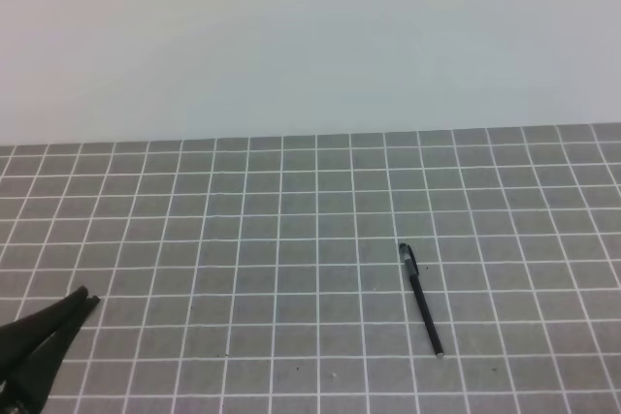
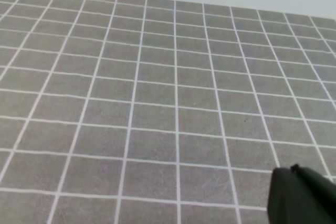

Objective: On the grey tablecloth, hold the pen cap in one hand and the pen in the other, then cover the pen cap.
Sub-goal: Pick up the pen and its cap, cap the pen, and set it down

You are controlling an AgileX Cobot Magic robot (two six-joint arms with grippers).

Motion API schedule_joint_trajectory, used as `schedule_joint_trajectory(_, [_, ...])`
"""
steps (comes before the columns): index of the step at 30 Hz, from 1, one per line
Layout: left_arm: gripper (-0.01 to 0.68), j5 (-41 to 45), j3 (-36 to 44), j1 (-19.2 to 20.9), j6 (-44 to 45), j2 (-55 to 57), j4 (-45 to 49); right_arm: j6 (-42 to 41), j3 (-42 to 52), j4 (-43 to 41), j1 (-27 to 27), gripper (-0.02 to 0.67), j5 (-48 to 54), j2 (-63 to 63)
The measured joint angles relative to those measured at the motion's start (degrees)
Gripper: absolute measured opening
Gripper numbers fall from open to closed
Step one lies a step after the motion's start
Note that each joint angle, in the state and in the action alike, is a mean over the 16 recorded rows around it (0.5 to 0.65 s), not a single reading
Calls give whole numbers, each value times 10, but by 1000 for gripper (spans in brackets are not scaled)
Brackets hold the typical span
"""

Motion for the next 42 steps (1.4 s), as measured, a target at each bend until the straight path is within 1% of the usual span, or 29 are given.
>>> schedule_joint_trajectory(26, [1, 3, 0, 0, 0, -1, 0, -1, 0, 3, 0, 0, 1, 0])
schedule_joint_trajectory(32, [1, 3, 0, 4, 0, -24, 0, -1, 0, 3, 0, 0, 1, 0])
schedule_joint_trajectory(37, [1, 5, 0, 20, -1, -67, 0, -1, 0, 3, 0, 0, 1, 0])
schedule_joint_trajectory(42, [1, 6, 1, 60, -16, -125, 0, -1, 0, 3, 0, 0, 1, 0])
